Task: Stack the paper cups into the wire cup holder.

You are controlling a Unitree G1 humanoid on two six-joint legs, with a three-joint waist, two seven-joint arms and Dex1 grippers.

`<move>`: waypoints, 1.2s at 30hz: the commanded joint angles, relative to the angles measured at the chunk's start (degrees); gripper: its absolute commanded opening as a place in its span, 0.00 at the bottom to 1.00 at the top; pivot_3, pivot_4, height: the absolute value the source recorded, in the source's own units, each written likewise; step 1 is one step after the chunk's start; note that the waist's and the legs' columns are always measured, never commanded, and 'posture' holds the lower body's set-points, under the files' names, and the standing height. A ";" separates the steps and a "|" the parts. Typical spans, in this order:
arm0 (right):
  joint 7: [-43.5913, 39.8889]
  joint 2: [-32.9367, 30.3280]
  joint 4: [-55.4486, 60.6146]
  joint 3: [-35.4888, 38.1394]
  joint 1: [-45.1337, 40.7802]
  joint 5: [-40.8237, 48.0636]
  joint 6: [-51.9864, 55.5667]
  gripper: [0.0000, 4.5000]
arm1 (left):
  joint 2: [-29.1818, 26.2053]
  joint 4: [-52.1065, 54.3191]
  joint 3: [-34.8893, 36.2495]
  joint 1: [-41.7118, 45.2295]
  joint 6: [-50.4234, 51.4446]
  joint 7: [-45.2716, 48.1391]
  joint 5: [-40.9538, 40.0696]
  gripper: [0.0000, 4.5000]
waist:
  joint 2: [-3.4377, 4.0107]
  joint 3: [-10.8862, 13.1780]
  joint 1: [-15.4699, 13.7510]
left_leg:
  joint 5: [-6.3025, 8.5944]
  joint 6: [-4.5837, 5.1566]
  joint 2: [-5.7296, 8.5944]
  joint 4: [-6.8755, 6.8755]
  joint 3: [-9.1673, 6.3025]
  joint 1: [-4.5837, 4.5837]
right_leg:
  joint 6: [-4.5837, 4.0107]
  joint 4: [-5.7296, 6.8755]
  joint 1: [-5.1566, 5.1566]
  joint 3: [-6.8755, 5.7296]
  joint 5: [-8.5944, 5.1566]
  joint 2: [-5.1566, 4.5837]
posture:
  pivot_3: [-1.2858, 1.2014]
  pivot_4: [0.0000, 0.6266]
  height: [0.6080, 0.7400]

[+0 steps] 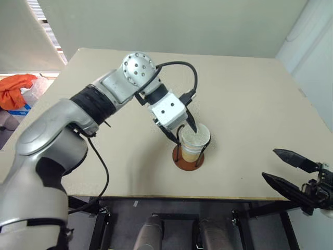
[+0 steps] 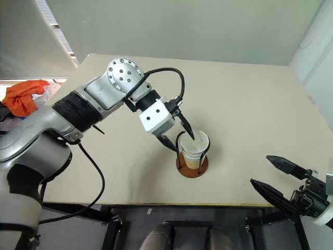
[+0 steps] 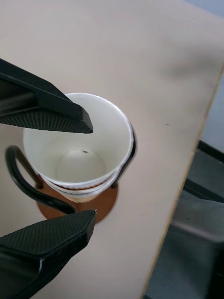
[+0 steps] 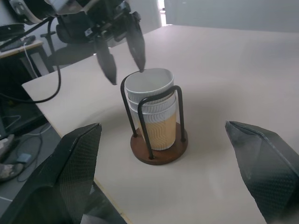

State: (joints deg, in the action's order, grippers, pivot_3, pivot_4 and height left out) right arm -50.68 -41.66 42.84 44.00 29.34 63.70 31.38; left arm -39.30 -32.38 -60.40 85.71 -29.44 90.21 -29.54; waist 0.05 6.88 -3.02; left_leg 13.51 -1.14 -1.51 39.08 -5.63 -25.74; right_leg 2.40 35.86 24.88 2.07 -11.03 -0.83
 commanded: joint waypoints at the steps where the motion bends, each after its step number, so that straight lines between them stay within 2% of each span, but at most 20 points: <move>1: -1.59 -2.77 -1.09 -1.71 -2.98 0.41 -0.09 1.00 | 0.14 -1.72 5.46 -0.26 0.88 2.29 1.43 0.58 | 0.01 0.00 0.00 | 0.00 0.01 0.02 0.00 0.02 -0.01 | 0.04 0.00 0.00 0.01 0.02 0.00 | 0.52 0.24 1.00; 4: -3.66 -7.04 -4.59 -4.49 -6.98 0.64 2.08 1.00 | -1.08 -1.44 12.69 -3.09 9.11 2.29 -0.76 0.58 | 0.03 -0.01 0.19 | -0.03 0.04 0.11 0.01 0.04 0.02 | 0.12 -0.01 -0.02 0.05 0.05 0.01 | 0.52 0.24 1.00; 8: -9.74 -13.18 -12.10 -8.01 -14.12 -2.93 1.84 1.00 | -13.80 6.60 20.80 -13.12 23.55 2.29 -9.18 0.58 | 0.29 -0.11 1.29 | -0.07 0.03 0.29 -0.15 0.29 0.25 | 0.42 0.03 -0.05 0.27 0.19 0.06 | 0.52 0.24 1.00; 12: -15.03 -17.57 -20.96 -14.08 -23.63 -6.24 1.79 1.00 | -22.66 12.76 34.19 -25.71 37.18 0.67 -13.75 0.58 | 0.32 -0.13 1.86 | -0.16 -0.16 0.19 -0.26 0.31 0.56 | 0.57 0.12 -0.07 0.64 0.14 0.45 | 0.52 0.24 1.00; 14: -17.68 -18.27 -25.63 -19.87 -31.11 -9.09 1.00 1.00 | -28.32 17.46 41.88 -35.92 42.06 -3.22 -16.90 0.58 | 0.33 -0.13 1.72 | -0.16 -0.15 0.12 -0.28 0.32 0.62 | 0.06 0.12 -0.06 0.82 -0.13 0.33 | 0.52 0.24 1.00; 17: -21.18 -18.26 -30.57 -25.07 -38.57 -11.41 1.35 1.00 | -32.85 22.09 51.76 -47.52 45.63 -7.21 -17.64 0.58 | 0.34 -0.13 1.58 | -0.11 -0.06 0.12 -0.35 0.40 0.79 | -0.05 0.20 -0.03 1.06 -0.21 0.37 | 0.52 0.24 1.00; 19: -23.77 -18.24 -34.86 -29.32 -44.94 -13.41 2.12 1.00 | -36.66 22.37 62.29 -57.90 47.06 -8.59 -17.72 0.58 | 0.35 -0.13 1.72 | -0.10 -0.05 0.07 -0.44 0.41 0.81 | -0.12 0.29 0.02 1.03 -0.25 0.36 | 0.52 0.24 1.00; 23: -28.16 -18.01 -41.02 -34.11 -52.62 -17.19 1.86 1.00 | -37.69 25.84 78.06 -72.02 50.73 -9.04 -16.52 0.58 | 0.27 -0.17 2.09 | -0.08 -0.08 -0.22 -0.78 0.76 0.89 | -0.67 0.53 0.37 1.20 -0.29 0.45 | 0.52 0.24 1.00; 26: -30.82 -17.09 -45.22 -36.94 -57.32 -20.24 0.92 1.00 | -36.20 27.64 86.24 -78.89 53.33 -9.55 -15.09 0.58 | 0.24 -0.18 2.12 | -0.08 -0.09 -0.24 -0.93 0.89 1.13 | -1.14 1.08 0.51 1.23 -0.41 0.38 | 0.52 0.24 1.00; 31: -34.25 -16.27 -48.93 -38.89 -61.40 -22.93 0.32 1.00 | -33.76 31.58 90.97 -83.02 56.24 -10.36 -14.06 0.58 | 0.24 -0.18 2.40 | -0.12 -0.18 -0.33 -1.14 1.06 1.68 | -1.64 1.20 0.33 1.25 -0.33 0.41 | 0.52 0.24 1.00; 36: -36.20 -14.64 -51.62 -40.47 -64.41 -25.76 -0.36 1.00 | -32.70 33.62 92.91 -83.89 58.06 -10.43 -13.14 0.58 | 0.24 -0.18 2.92 | -0.18 -0.24 -0.35 -1.08 1.12 1.73 | -1.95 1.17 0.38 1.30 -0.14 0.43 | 0.52 0.24 1.00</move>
State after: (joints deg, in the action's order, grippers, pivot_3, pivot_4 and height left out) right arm -85.86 -56.34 -8.57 3.35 -33.49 38.49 31.70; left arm -71.85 -0.16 29.72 1.80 27.99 79.83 -43.07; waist 0.29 6.70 -0.10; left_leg 13.33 -1.38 -1.85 38.00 -4.50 -24.02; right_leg 0.43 37.02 25.27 3.39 -11.17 -0.41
